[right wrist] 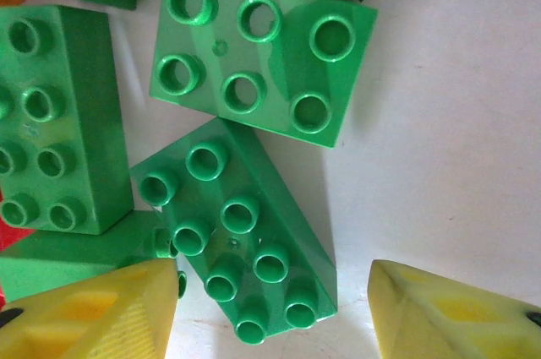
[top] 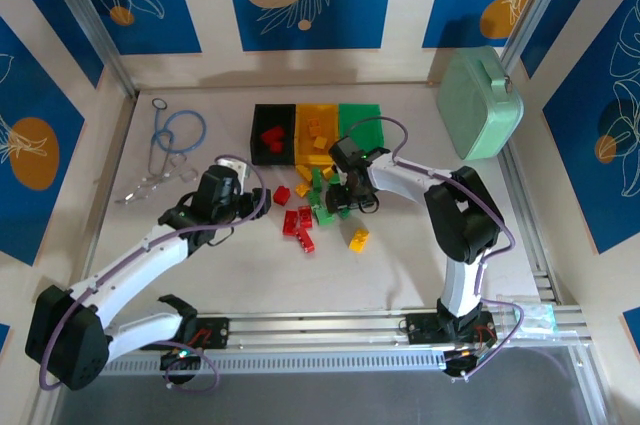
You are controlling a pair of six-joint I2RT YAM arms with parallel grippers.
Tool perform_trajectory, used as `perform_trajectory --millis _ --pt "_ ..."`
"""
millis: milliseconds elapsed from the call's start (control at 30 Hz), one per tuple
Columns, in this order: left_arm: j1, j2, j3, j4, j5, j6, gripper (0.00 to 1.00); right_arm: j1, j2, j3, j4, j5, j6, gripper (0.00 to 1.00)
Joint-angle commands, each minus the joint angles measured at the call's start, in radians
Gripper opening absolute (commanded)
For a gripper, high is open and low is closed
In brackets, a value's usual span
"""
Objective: Sort the legos into containers by color
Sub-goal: Pick up the lego from the center of the table.
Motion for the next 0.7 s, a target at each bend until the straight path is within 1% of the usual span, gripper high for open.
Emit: perform_trajectory --millis 0,167,267,400,667 --pt "-0.004 -0.019 -0.008 -0.015 -0.018 -0.019 0.70 0.017 0.023 0.028 -0.038 0.009 -0.016 0.62" --pt "-0.004 -0.015 -0.006 -0.006 -0.016 -0.019 0.69 0.042 0.047 0.028 -0.041 0.039 -0.005 0.61" --pt "-0.004 -0.012 -0.005 -0.008 -0.014 -0.019 0.69 0.047 0.063 0.029 -0.040 0.042 -0.006 0.54" --pt "-0.004 -0.015 -0.005 -0.009 -0.011 -0.019 0.69 0.048 0.076 0.036 -0.052 0.060 -0.012 0.49" --pt "-0.004 -0.015 -0.010 -0.006 -0.013 -0.018 0.68 0.066 0.090 0.046 -0.063 0.095 -0.020 0.48"
